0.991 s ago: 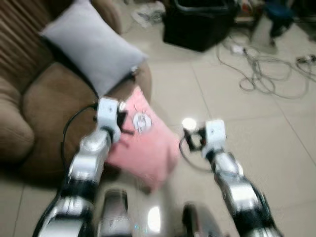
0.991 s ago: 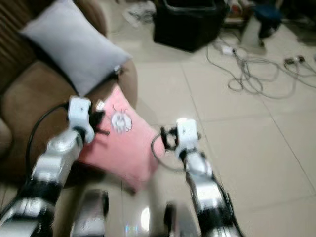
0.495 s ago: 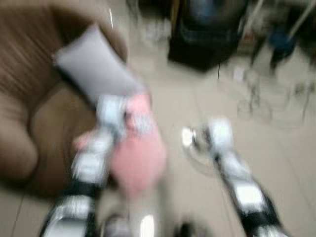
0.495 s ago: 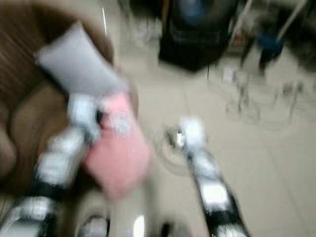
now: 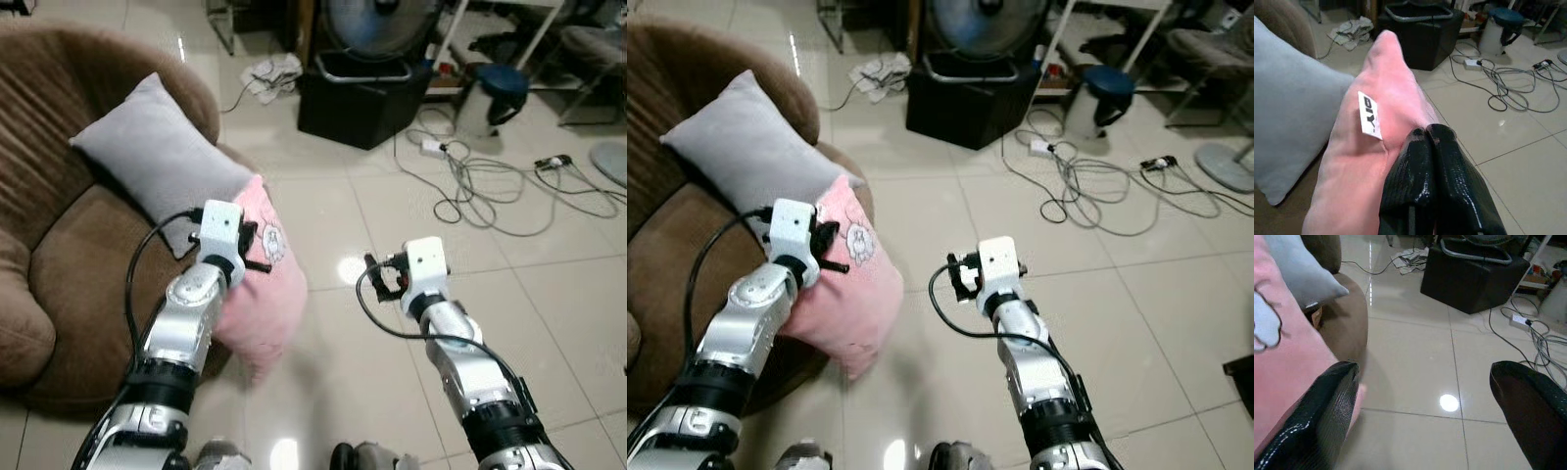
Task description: Move the pillow to the sofa from floor
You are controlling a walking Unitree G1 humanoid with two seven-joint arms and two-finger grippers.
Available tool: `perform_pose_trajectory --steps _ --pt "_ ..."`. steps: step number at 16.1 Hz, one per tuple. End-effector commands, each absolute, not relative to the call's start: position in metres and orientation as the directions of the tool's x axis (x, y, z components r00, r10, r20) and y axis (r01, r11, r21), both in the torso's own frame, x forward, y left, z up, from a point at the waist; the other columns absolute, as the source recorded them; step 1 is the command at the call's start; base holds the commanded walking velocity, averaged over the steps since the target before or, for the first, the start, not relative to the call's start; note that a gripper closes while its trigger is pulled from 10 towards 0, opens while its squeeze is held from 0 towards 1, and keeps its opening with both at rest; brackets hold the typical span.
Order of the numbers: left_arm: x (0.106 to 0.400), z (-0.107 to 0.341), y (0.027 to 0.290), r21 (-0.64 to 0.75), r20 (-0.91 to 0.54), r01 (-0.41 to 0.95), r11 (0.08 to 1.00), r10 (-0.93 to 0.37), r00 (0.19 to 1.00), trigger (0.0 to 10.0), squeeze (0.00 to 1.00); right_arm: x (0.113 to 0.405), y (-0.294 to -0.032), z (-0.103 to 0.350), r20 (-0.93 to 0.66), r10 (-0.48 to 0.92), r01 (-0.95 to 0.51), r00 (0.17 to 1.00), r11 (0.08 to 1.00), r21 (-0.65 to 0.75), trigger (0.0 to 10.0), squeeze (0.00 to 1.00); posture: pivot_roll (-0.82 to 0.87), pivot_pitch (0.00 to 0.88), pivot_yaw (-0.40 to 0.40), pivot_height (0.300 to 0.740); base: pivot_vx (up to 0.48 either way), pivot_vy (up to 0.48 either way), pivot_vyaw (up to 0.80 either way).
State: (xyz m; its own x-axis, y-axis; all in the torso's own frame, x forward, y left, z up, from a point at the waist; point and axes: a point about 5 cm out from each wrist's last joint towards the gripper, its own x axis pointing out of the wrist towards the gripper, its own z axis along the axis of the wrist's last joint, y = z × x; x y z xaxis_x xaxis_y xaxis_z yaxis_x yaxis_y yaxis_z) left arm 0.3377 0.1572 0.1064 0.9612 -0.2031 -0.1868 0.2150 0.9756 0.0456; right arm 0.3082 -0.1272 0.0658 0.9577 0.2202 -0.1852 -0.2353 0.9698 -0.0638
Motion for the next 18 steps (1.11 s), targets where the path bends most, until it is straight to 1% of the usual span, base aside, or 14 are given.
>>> perform_pose_trajectory --steps 1,2,8,11,18 --pt "0.3371 0.1119 0.1544 0.044 -0.158 0.212 0.976 -0.203 0.966 10.0 0.00 0.3077 -0.1327 0.0625 -0.210 0.197 -0.216 0.958 0.973 -0.076 10.0 0.00 0.18 0.130 -0.118 0.740 0.000 0.000 0.00" --pt "0.3355 0.1121 0.1543 0.020 -0.140 0.210 0.977 -0.205 0.969 0.0 0.00 0.3071 -0.1334 0.0610 -0.219 0.193 -0.212 0.957 0.975 -0.070 10.0 0.00 0.18 0.131 -0.118 0.740 0.000 0.000 0.00" --pt "0.3324 0.1121 0.1511 -0.004 -0.133 0.222 0.975 -0.221 0.966 0.0 0.00 0.3067 -0.1336 0.0612 -0.222 0.194 -0.216 0.956 0.973 -0.082 10.0 0.00 0.18 0.134 -0.120 0.740 0.000 0.000 0.00" --pt "0.3332 0.1123 0.1515 0.004 -0.137 0.222 0.975 -0.219 0.966 0.0 0.00 0.3078 -0.1334 0.0661 -0.191 0.197 -0.211 0.961 0.976 -0.054 10.0 0.00 0.18 0.136 -0.118 0.740 0.000 0.000 0.00" --pt "0.3312 0.1115 0.1482 0.008 -0.141 0.240 0.971 -0.237 0.961 0.0 0.00 0.3079 -0.1343 0.0671 -0.190 0.198 -0.208 0.962 0.977 -0.039 10.0 0.00 0.17 0.143 -0.118 0.740 0.000 0.000 0.00"
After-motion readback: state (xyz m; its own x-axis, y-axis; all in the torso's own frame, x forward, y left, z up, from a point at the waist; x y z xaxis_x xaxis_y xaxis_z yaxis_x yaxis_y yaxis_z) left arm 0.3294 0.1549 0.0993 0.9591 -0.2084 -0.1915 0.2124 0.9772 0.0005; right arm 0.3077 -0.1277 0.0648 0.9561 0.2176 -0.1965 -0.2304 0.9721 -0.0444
